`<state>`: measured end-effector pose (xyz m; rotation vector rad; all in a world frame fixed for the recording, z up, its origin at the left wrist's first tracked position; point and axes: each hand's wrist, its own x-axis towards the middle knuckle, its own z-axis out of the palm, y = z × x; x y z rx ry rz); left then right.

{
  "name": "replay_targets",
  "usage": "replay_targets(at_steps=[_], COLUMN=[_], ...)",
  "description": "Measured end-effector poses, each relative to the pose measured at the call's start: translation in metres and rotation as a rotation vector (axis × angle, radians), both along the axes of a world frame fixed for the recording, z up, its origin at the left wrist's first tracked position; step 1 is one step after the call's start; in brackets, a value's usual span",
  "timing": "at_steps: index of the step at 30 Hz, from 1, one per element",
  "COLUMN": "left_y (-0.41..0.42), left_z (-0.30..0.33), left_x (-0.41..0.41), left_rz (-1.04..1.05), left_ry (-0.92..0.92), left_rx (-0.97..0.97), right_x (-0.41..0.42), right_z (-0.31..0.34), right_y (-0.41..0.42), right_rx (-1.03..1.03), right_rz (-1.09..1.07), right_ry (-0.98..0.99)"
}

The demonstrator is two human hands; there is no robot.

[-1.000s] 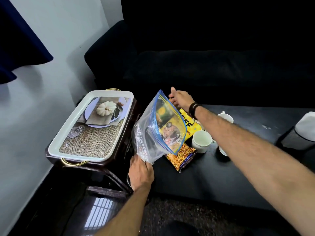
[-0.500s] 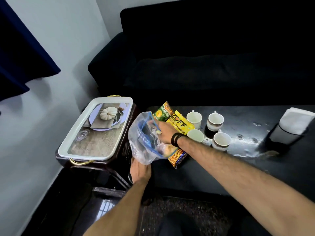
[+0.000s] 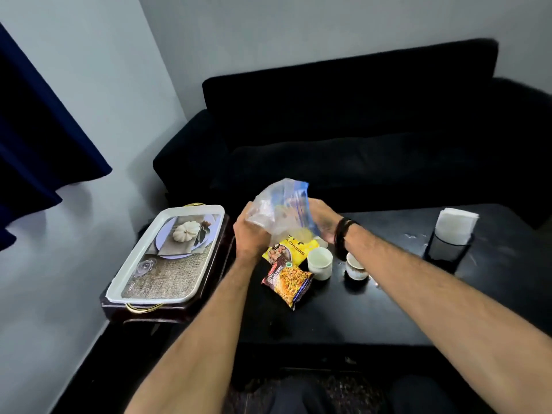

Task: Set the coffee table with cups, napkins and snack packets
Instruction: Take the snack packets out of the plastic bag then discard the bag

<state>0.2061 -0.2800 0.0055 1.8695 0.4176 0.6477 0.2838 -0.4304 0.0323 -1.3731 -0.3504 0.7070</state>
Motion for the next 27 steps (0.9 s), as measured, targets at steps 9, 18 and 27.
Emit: replay_targets(at_steps=[9,18,27], left_y=[-0.065,-0.107,-0.148], left_z=[0.044,0.086,0.104], left_x=[0.011,0.014,0.038], left_rz=[-0.041,-0.635,-0.132], left_ry=[0.062,-0.039,-0.129], left_rx=[0.062,-0.405,-0.515], right_x=[-0.015,-0.005,-0.032], right_z=[0.033,0.049,0.061], right_y=[-0.039,-0.089,-0.124], right_rx=[0.124,0.108,-0.148], right_rz=[-0.163,-0.385,-0.234], right_ry=[-0.042,-0.221,-0.709])
